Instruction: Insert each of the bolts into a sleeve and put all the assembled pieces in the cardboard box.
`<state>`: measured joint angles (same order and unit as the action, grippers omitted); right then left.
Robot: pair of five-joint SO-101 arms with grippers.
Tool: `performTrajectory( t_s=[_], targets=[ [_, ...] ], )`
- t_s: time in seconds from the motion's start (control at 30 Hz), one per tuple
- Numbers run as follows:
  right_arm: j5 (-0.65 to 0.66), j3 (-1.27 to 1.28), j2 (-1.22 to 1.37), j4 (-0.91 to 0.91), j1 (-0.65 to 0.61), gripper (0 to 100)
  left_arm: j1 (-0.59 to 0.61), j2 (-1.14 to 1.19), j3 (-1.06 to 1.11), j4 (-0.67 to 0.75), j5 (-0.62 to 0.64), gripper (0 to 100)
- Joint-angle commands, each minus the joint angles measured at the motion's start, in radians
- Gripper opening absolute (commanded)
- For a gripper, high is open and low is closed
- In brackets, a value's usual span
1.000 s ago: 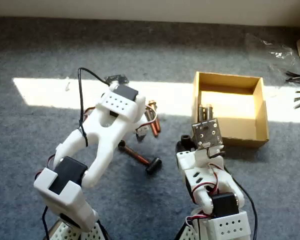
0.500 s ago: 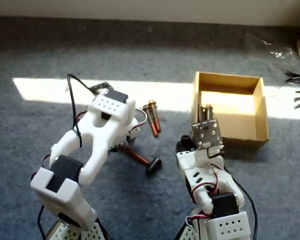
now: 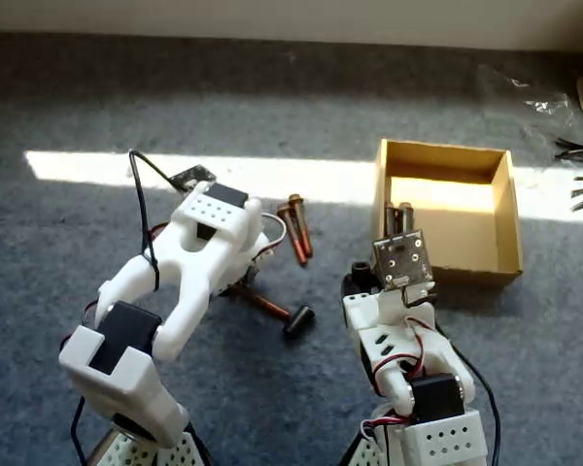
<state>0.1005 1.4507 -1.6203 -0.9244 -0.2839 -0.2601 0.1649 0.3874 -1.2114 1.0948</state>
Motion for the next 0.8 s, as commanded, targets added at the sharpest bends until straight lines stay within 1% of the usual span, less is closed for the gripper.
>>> performTrajectory(
  t_s=[0.0, 0.17, 0.3, 0.77],
  targets=[
    [0.012, -0.008, -0.01, 0.035, -0.004, 0.5, 0.016, -0.045, 0.022, 0.068, 0.006, 1],
    [0.014, -0.008, -0.01, 0.035, -0.004, 0.5, 0.016, -0.045, 0.088, 0.172, 0.005, 2],
    [0.014, -0.01, -0.01, 0.035, -0.004, 0.5, 0.013, -0.045, 0.122, 0.226, 0.005, 2],
    [0.049, -0.008, -0.01, 0.035, -0.004, 0.5, 0.016, -0.058, 0.117, 0.229, 0.003, 3]
  ],
)
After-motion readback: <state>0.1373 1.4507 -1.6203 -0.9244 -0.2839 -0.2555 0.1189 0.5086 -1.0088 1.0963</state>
